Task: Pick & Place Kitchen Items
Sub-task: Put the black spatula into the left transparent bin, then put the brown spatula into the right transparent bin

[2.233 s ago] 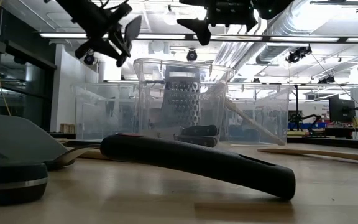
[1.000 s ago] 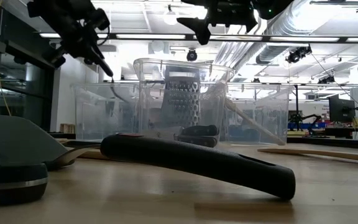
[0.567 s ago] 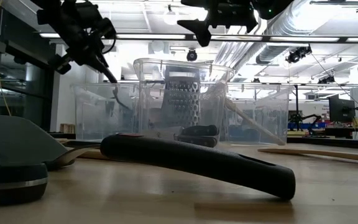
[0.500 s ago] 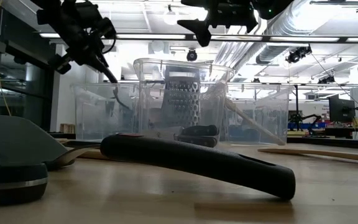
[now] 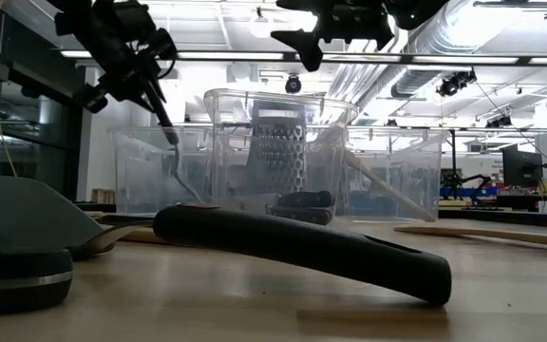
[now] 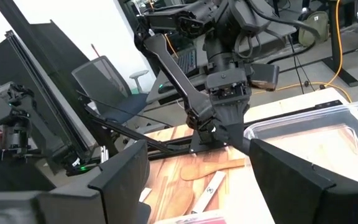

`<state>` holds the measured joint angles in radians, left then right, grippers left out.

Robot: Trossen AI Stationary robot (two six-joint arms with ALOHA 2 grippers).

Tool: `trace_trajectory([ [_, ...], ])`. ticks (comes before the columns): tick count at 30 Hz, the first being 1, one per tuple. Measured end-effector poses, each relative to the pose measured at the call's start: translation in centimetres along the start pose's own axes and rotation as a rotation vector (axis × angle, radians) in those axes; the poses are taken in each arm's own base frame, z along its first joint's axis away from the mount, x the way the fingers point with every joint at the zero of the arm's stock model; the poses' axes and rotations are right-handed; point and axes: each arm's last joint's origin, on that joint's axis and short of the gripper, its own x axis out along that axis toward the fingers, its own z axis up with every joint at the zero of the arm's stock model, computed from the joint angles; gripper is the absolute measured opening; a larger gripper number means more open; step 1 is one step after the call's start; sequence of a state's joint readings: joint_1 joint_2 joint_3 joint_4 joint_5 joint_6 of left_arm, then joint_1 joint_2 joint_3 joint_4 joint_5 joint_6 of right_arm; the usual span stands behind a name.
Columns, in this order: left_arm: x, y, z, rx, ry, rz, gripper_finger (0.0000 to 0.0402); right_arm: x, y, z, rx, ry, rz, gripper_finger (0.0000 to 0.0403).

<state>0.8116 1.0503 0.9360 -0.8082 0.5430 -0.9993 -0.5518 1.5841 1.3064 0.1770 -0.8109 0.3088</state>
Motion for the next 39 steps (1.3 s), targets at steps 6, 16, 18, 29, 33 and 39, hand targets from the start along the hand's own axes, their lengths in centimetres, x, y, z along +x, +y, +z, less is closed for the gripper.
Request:
trace_trajectory([
  [6,-0.7,-0.2,-0.2,0.028,-0.067,-0.016,0.0109,0.0,0.0,0.0,0.001,0.001,0.002,0.0275],
  [16,-1.0,-0.6,0.2,0.083,-0.189,-0.011,0.0111,0.0,0.0,0.0,0.002,0.003,0.003,0.0275],
  [18,-1.0,-0.6,0.3,0.083,-0.211,0.001,0.0111,0.0,0.0,0.0,0.002,0.003,0.003,0.0275],
  [29,-1.1,-0.6,0.6,0.151,-0.292,0.043,0.0111,0.0,0.0,-0.1,0.007,0.008,0.001,0.0275],
  [33,-1.2,-0.6,0.5,0.179,-0.314,0.055,0.0111,0.0,0.0,-0.1,0.008,0.008,0.001,0.0275],
  [39,-2.3,-0.5,-0.2,0.2,-0.363,0.058,0.0111,0.0,-0.1,-0.1,0.012,0.011,-0.001,0.0275],
])
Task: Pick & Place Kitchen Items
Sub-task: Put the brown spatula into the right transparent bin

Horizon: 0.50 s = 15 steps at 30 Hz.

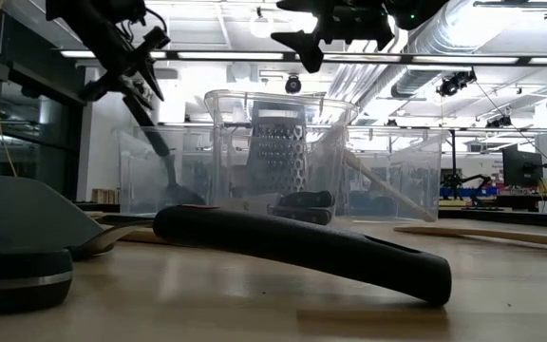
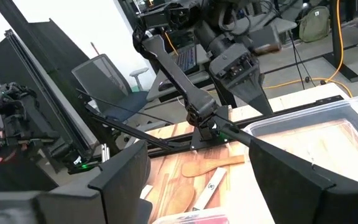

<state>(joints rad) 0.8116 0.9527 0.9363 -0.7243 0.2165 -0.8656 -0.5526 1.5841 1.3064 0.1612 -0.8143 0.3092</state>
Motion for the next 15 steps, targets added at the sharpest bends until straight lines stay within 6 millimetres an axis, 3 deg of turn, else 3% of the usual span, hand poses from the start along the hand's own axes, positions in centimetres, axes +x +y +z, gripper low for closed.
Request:
trace_trajectory([
  [15,-3.8,1.8,-2.3,-0.046,-0.016,0.129,0.0111,-0.2,-0.3,-0.4,0.026,0.03,-0.016,0.0275],
])
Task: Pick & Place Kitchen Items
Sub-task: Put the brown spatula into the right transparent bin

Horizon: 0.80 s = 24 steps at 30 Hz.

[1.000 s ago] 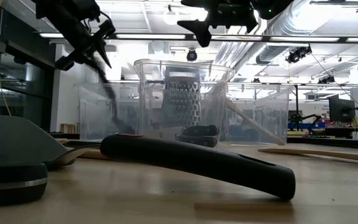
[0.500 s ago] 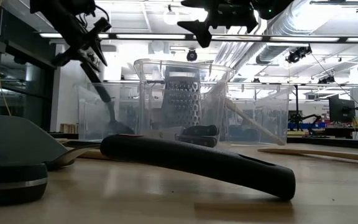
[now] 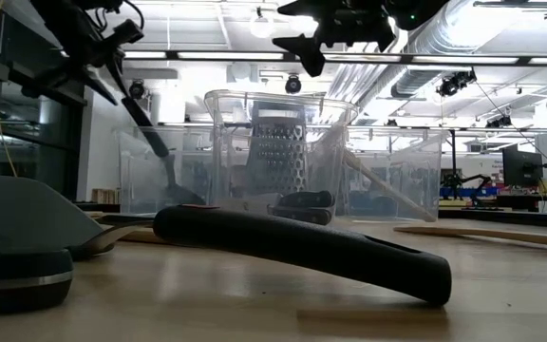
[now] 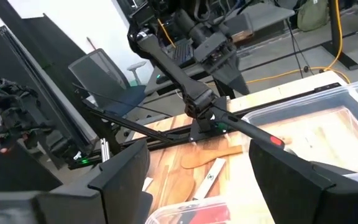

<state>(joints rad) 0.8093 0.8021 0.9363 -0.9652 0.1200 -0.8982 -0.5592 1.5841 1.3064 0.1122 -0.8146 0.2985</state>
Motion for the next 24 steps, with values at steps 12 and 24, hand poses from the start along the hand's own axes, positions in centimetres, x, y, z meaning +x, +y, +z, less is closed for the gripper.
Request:
trace_trajectory([
  [12,0.2,-1.8,-3.5,0.116,0.136,-0.019,0.0111,-2.4,-2.2,0.6,0.062,-0.032,-0.08,0.0275],
  [24,-0.4,-1.1,-7.0,0.123,0.155,0.188,0.0111,-2.5,-2.4,0.3,0.086,-0.01,-0.093,0.0275],
])
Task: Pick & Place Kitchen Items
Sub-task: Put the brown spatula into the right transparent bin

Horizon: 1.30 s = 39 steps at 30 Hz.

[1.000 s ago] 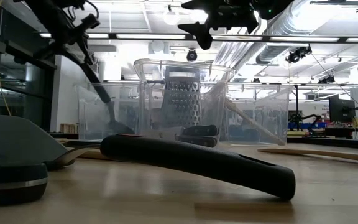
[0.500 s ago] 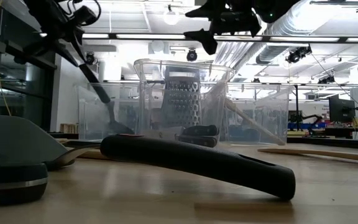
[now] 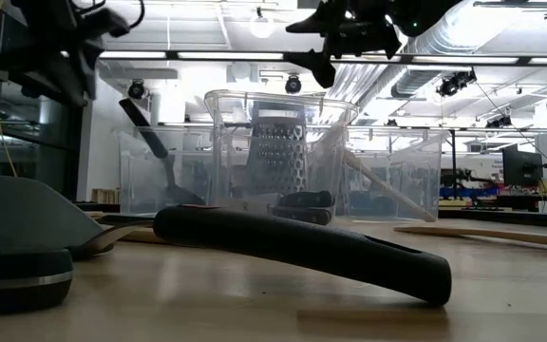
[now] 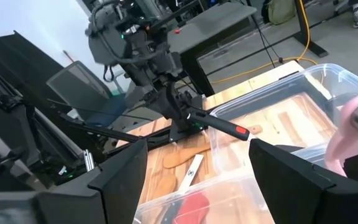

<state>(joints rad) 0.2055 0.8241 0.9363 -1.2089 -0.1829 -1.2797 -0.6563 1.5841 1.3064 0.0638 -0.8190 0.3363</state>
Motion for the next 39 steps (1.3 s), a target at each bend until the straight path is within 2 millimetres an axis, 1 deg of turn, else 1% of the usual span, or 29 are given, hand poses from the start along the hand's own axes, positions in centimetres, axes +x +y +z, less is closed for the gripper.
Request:
trace_trajectory([
  [3,0.6,0.1,-0.4,0.008,0.025,0.112,0.0111,0.0,0.0,0.0,-0.005,0.001,0.0,0.0275],
  [6,1.7,-0.4,-0.5,0.026,0.056,0.199,0.0111,0.0,0.0,0.0,-0.006,0.001,-0.001,0.0275],
  [13,4.5,-1.9,-0.7,0.055,0.11,0.347,0.0111,0.0,0.0,-0.1,-0.005,0.005,-0.003,0.0275],
  [17,5.9,-2.1,-0.9,0.069,0.138,0.431,0.0111,0.0,0.0,-0.1,-0.004,0.006,-0.003,0.0275],
  [20,7.1,-2.0,-1.2,0.072,0.146,0.457,0.0125,0.0,-0.1,-0.1,-0.001,0.009,-0.004,0.0275],
  [22,7.7,-1.7,-1.4,0.062,0.146,0.468,0.0143,0.0,-0.1,-0.1,-0.001,0.009,-0.004,0.0275],
  [26,9.1,-0.6,-2.0,0.052,0.153,0.496,0.0188,0.0,-0.1,-0.1,-0.001,0.008,-0.004,0.0275],
  [29,10.1,0.1,-2.4,0.025,0.146,0.498,0.021,0.0,-0.1,-0.1,-0.001,0.008,-0.004,0.0275],
  [33,11.3,0.6,-2.8,-0.026,0.128,0.474,0.0216,0.0,0.0,-0.1,-0.001,0.008,-0.004,0.0275],
  [39,12.9,2.0,-3.5,-0.075,0.121,0.51,0.0216,0.0,-0.1,-0.1,-0.002,0.007,-0.007,0.0275],
])
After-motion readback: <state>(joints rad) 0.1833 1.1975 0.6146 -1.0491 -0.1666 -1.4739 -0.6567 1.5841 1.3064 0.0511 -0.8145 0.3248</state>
